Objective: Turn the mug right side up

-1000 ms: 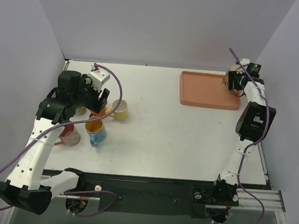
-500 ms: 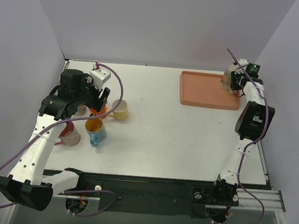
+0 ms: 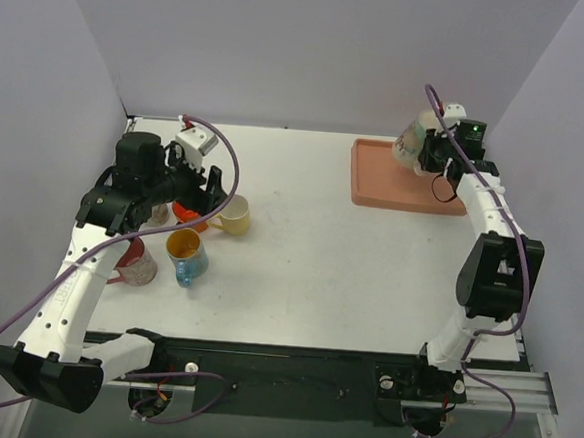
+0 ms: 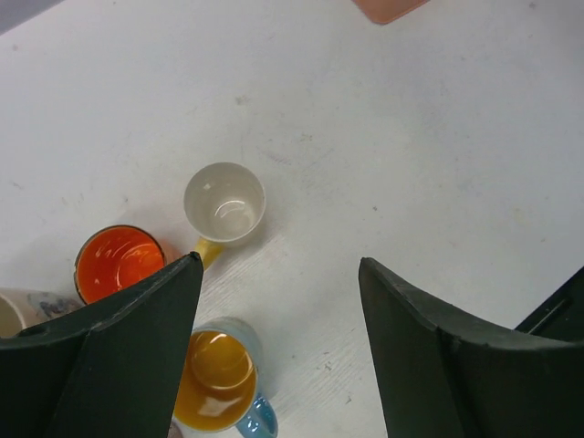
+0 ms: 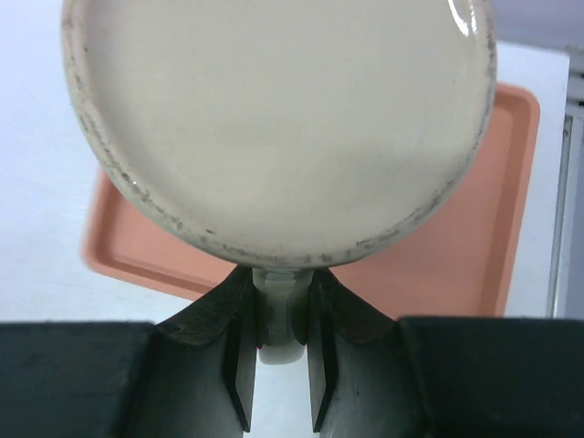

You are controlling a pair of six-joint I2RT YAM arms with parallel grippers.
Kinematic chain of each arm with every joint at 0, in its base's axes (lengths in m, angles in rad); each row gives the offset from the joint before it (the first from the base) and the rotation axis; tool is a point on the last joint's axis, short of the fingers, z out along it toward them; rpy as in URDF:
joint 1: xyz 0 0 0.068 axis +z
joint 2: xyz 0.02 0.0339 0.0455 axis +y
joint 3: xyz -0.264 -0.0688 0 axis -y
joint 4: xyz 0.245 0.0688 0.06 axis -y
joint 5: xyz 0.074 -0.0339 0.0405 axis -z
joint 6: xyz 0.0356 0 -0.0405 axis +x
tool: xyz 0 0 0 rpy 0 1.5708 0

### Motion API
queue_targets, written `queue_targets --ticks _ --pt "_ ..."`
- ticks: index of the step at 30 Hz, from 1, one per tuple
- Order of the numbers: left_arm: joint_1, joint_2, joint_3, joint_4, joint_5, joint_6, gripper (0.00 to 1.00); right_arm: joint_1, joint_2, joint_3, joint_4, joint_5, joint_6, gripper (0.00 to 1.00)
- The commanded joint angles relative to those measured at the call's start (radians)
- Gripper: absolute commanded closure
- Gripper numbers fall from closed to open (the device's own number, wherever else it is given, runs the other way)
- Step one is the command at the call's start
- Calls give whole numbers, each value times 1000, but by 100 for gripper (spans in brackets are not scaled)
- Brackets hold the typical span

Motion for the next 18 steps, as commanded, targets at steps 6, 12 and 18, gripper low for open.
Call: queue_targets --ticks 6,12,18 --pt "-7 -57 -67 485 364 -443 16 227 -457 -153 449 -144 410 100" --pt "-6 -81 -180 902 488 -788 11 434 -597 -228 628 -171 623 100" --pt "-6 -84 -260 1181 496 -1053 8 617 -676 -266 647 -161 662 100"
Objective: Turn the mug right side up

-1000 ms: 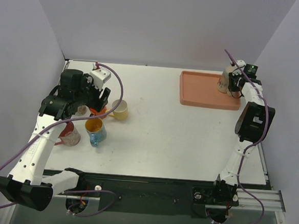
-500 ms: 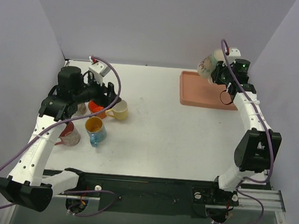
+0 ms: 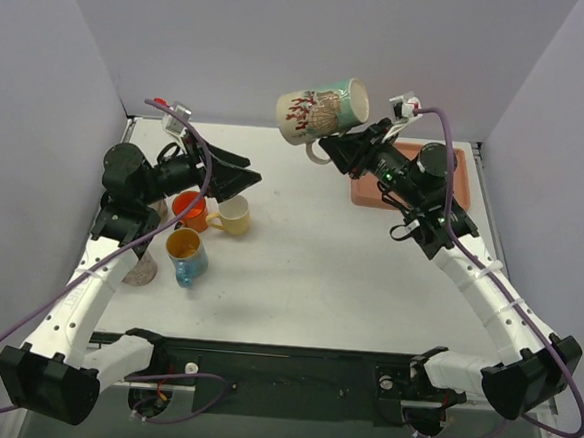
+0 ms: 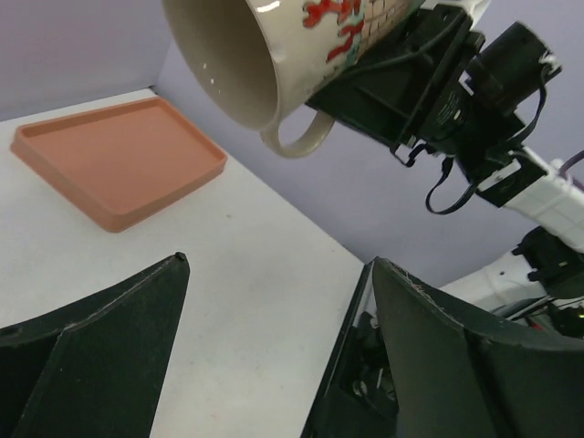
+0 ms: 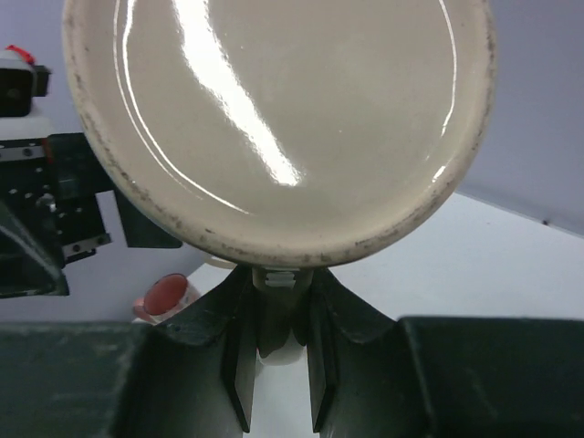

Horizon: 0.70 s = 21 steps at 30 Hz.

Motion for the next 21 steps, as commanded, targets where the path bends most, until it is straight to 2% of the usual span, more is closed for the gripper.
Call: queue_targets --ticks 1,8,14,16,18,19,20,21 --pt "0 -21 -23 333 46 -240 7 80 -83 -2 215 15 71 100" --pt "4 -26 11 387 22 -263 7 204 -112 -42 221 -3 79 100" --pt "3 -19 17 338 -14 -277 6 271 -106 -49 237 -20 68 100" --pt "0 -19 22 340 -16 -280 18 286 -90 -49 234 -28 74 100" --pt "0 -19 29 317 -23 -286 55 288 -65 -57 250 -49 99 100" --pt "1 -21 35 302 -34 -286 82 288 -45 -65 257 -52 114 100" --pt "0 -23 34 276 -37 -285 94 288 -39 -71 252 -54 116 100" --pt "1 -29 34 265 -43 -283 100 288 -30 -81 232 -53 105 100"
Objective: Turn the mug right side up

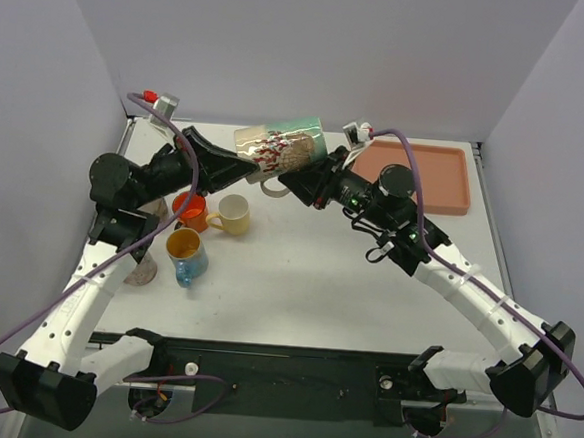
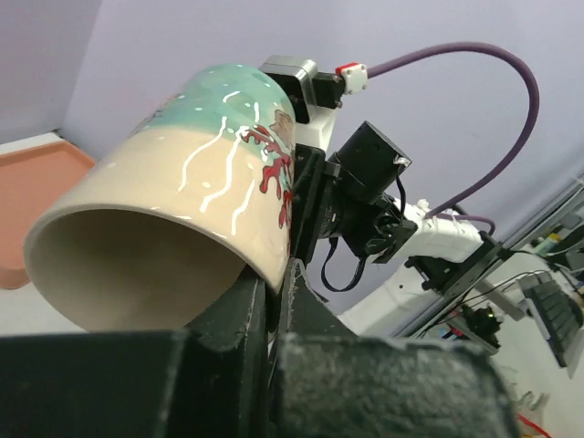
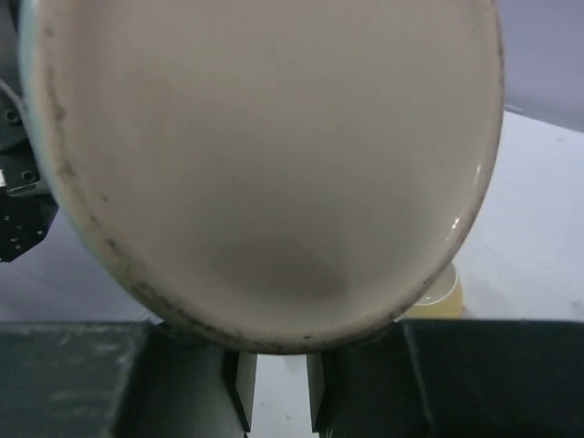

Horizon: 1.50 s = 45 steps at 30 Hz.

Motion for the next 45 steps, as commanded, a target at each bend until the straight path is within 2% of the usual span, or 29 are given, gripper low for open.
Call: queue_targets --ticks 1,3,4,5,6,7,10,12,15,18,21,24,31,38,42,45 --pt "13 -26 39 -62 -77 76 100 19 8 4 184 -65 30 100" --pt "15 -33 41 -160 -112 122 100 14 12 -13 114 -33 2 97" --pt "13 -35 44 -214 -145 180 100 10 6 -22 47 -18 -21 79" --pt "13 -36 59 -322 -164 228 100 4 -4 -25 10 10 -33 67" --pt "10 -33 70 -402 -220 313 100 -7 -15 -32 -65 27 -57 41" --pt "4 -24 102 -575 -262 366 100 -13 -36 -43 -107 54 -68 10" --pt "-69 11 159 -901 -470 572 100 -54 -109 -74 -304 203 -146 9" --pt "-139 26 177 -1002 -593 630 100 -87 -176 -103 -403 313 -191 9" --pt "-192 49 150 -1078 -698 557 100 -151 -263 -140 -491 429 -223 8" --pt "-230 112 127 -1110 -712 458 100 -165 -304 -152 -520 536 -255 7" --pt "-279 189 176 -1181 -779 444 100 -167 -317 -138 -558 567 -268 7" --pt "-310 272 234 -1327 -825 460 100 -165 -319 -120 -595 549 -272 7" --pt "-466 381 255 -1324 -998 496 100 -167 -374 -180 -623 567 -245 7" --pt "-482 462 297 -1336 -1138 547 100 -168 -469 -270 -607 607 -239 7" --pt "-494 468 314 -1347 -1160 608 100 -168 -488 -290 -616 627 -252 7" --pt "-502 477 280 -1360 -1106 618 100 -168 -489 -295 -613 631 -257 7"
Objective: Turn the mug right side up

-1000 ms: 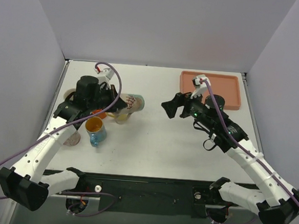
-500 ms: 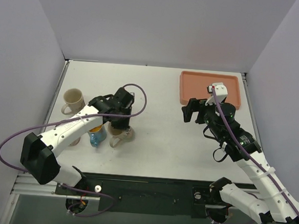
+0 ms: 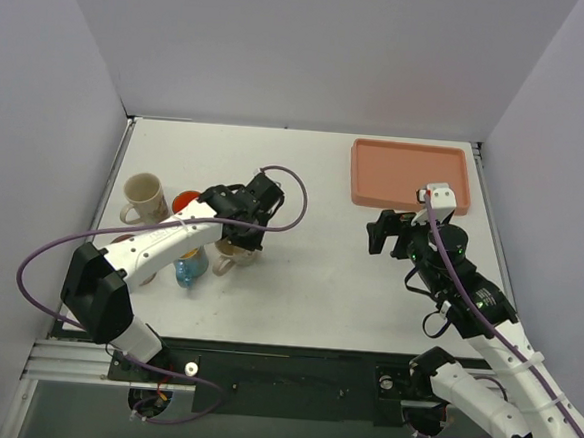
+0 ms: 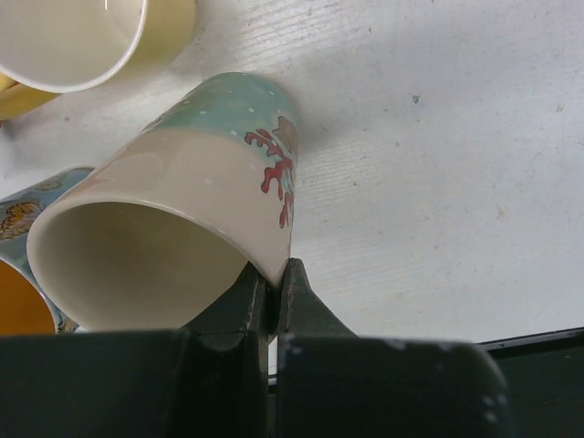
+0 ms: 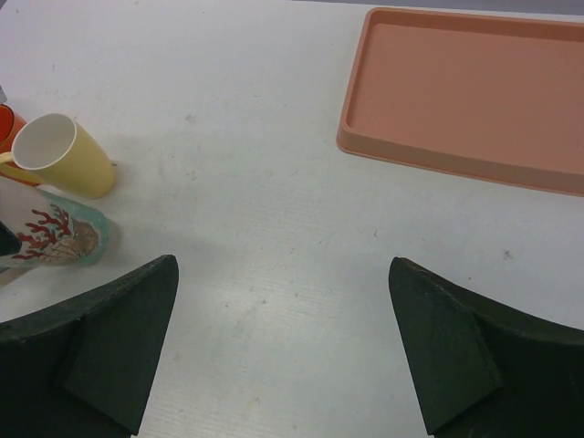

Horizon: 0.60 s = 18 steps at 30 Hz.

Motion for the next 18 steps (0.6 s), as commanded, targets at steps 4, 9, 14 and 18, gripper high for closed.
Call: queue_targets --ticks 4,9,14,18 --pt "-23 0 -3 0 46 52 97 -1 -4 -8 9 40 -22 6" --pt "-21 26 9 -4 31 82 81 -1 -6 -11 7 37 -22 6" --pt "-20 34 59 16 20 109 58 -1 -12 -10 4 40 -19 7" --pt "-21 -15 87 26 28 138 49 -1 -9 -10 4 44 -31 6"
